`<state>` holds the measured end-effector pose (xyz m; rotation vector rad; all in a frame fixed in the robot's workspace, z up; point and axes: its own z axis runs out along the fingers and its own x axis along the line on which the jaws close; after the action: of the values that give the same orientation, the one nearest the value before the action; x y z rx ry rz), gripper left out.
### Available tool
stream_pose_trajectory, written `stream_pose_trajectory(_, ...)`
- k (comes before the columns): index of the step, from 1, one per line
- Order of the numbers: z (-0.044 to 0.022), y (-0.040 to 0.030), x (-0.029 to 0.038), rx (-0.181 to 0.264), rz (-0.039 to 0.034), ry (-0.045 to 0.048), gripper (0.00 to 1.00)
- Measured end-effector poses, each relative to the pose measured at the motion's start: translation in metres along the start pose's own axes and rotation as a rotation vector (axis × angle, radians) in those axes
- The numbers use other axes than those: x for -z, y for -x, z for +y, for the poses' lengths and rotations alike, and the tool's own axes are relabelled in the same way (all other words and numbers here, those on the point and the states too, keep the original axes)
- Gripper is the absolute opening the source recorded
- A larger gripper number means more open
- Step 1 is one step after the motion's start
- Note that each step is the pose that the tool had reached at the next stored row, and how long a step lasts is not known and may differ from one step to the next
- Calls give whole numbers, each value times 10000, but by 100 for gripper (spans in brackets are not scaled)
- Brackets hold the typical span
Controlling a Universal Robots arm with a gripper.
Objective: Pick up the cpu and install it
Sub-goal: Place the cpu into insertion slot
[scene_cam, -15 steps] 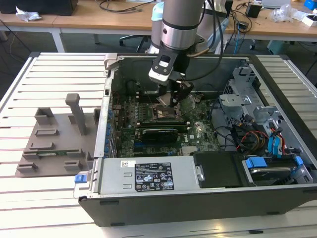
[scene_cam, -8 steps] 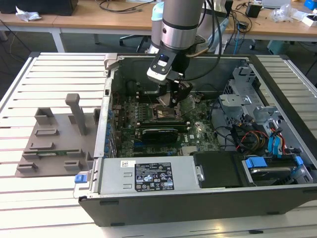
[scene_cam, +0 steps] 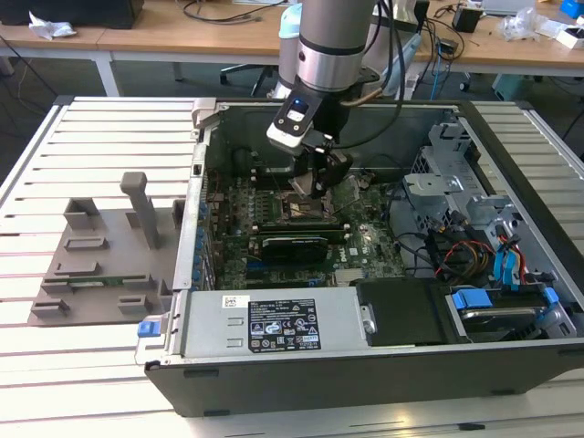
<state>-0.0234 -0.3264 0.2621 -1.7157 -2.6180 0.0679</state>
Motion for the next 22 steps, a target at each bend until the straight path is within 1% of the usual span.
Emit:
stream_pose_trajectory(10, 1, -1, -10, -799, -19, -35, 55)
stream_pose_trajectory(22, 1, -1, -14, -1591, 5, -52, 55)
